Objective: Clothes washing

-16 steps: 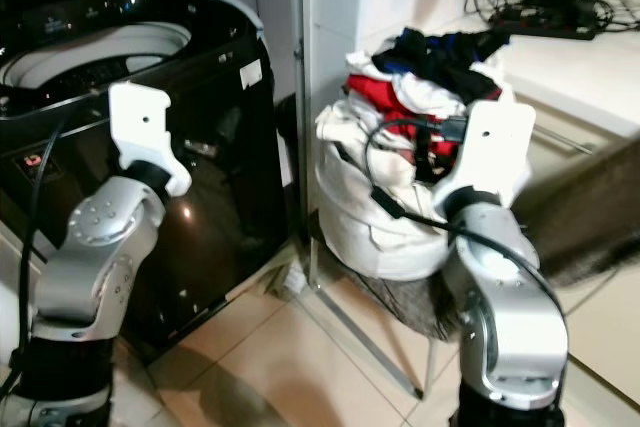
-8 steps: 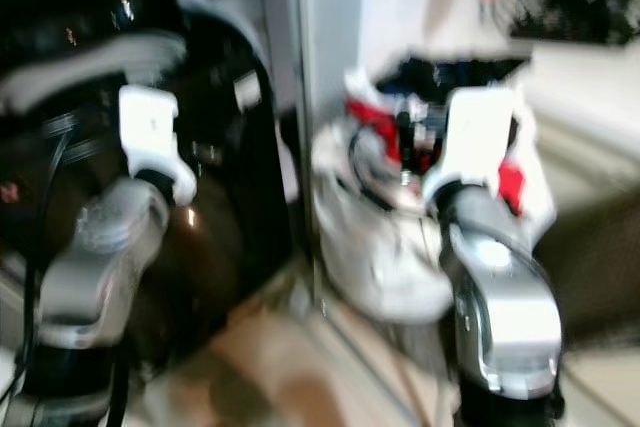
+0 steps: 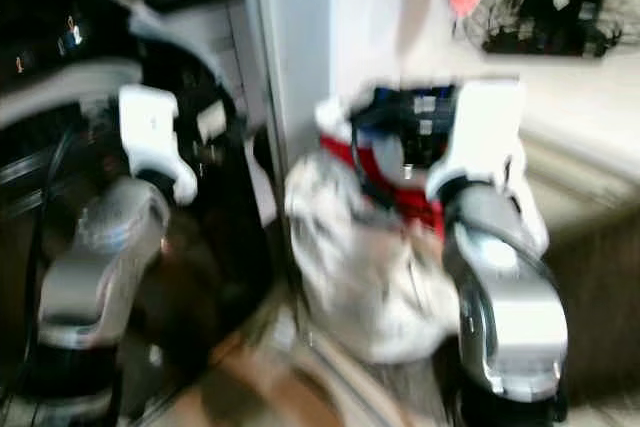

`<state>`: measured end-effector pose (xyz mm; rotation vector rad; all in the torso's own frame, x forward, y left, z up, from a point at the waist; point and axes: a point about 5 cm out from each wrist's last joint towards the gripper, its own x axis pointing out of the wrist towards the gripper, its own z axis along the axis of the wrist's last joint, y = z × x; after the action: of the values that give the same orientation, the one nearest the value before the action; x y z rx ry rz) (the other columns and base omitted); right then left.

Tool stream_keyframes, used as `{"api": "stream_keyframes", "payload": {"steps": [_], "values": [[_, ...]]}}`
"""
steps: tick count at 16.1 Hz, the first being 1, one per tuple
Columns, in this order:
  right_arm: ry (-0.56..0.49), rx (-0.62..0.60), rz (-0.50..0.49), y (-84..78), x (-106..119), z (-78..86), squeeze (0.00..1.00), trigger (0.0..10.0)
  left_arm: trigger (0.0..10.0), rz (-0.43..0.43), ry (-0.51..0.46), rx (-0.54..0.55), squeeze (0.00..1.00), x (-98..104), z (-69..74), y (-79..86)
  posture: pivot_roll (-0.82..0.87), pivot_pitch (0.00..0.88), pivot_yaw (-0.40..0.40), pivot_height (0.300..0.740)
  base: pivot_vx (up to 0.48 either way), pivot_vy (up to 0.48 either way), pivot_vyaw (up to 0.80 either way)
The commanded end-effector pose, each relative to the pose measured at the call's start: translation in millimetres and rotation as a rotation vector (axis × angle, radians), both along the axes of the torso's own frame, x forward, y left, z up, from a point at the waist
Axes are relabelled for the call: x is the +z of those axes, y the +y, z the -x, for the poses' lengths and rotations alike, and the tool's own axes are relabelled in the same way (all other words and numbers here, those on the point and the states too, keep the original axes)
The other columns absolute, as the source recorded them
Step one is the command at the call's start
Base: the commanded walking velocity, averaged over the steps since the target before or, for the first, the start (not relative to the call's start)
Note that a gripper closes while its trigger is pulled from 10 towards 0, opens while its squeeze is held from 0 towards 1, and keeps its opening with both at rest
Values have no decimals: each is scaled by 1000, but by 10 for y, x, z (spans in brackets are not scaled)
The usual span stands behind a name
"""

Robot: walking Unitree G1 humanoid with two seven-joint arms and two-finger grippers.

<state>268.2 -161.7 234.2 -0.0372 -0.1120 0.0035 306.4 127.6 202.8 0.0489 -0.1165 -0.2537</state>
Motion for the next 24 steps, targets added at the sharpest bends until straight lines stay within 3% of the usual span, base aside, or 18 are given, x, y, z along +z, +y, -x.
{"api": "stream_keyframes", "payload": {"steps": [1,6,11,19,22,24], "values": [[-19,66,-67,120,70,8,0,10000,10000,-11,-11,44,0,31,-15,128,-76,0,43,740,405,0,0],[15,67,-9,111,27,30,0,10000,10000,-16,-6,38,0,11,-4,130,-78,0,48,740,132,0,0],[-32,63,31,68,153,97,0,10000,10000,-38,-21,32,0,20,15,131,-77,0,43,740,0,0,0],[-16,70,41,54,196,104,0,10000,10000,-35,-18,28,0,4,20,98,-84,0,37,740,0,325,-260],[-14,77,44,62,199,105,0,10000,10000,-109,-36,37,0,6,9,73,-86,0,40,740,0,-320,0],[-1,77,38,68,178,102,0,10000,10000,-65,-21,70,0,-6,-2,107,-79,0,33,740,0,-240,0]]}}
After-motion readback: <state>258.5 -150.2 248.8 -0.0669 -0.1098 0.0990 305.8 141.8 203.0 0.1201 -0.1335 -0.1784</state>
